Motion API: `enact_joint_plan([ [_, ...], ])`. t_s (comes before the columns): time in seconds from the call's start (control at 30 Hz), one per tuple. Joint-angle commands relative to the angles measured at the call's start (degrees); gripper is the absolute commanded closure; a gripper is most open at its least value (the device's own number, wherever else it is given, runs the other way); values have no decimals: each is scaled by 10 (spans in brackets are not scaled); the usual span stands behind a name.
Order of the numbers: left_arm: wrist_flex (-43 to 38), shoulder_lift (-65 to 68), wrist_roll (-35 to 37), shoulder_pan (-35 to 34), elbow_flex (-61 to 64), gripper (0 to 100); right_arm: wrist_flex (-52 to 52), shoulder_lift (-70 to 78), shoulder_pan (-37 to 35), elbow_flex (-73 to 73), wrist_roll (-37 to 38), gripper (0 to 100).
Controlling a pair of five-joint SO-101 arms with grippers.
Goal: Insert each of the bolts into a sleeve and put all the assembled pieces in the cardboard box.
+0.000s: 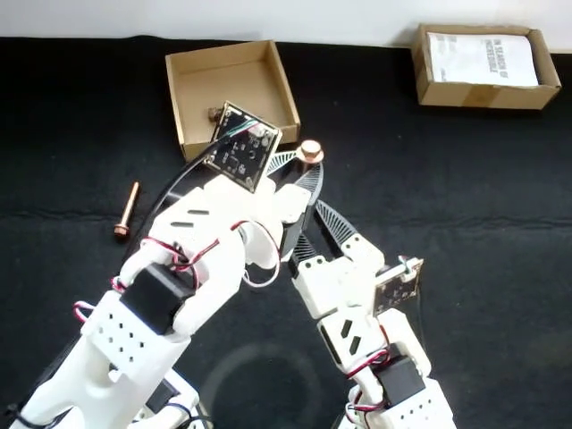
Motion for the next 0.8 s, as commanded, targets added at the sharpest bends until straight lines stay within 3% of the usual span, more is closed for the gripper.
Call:
enact_joint_plan([
  [0.0, -12, 0, 4, 7, -3, 992, -9, -1, -4, 79, 0, 991],
  [0.17, -1, -3, 4, 8, -1, 992, -9, -1, -4, 79, 0, 991],
  [0.37, 132, -4, 4, 7, -5, 984, 18, -2, -4, 79, 0, 991],
  [0.6, 289, -7, 5, 7, -6, 805, 20, -3, -2, 79, 0, 991],
  [0.77, 368, -58, 2, 7, -3, 758, 22, -2, -2, 79, 0, 991],
])
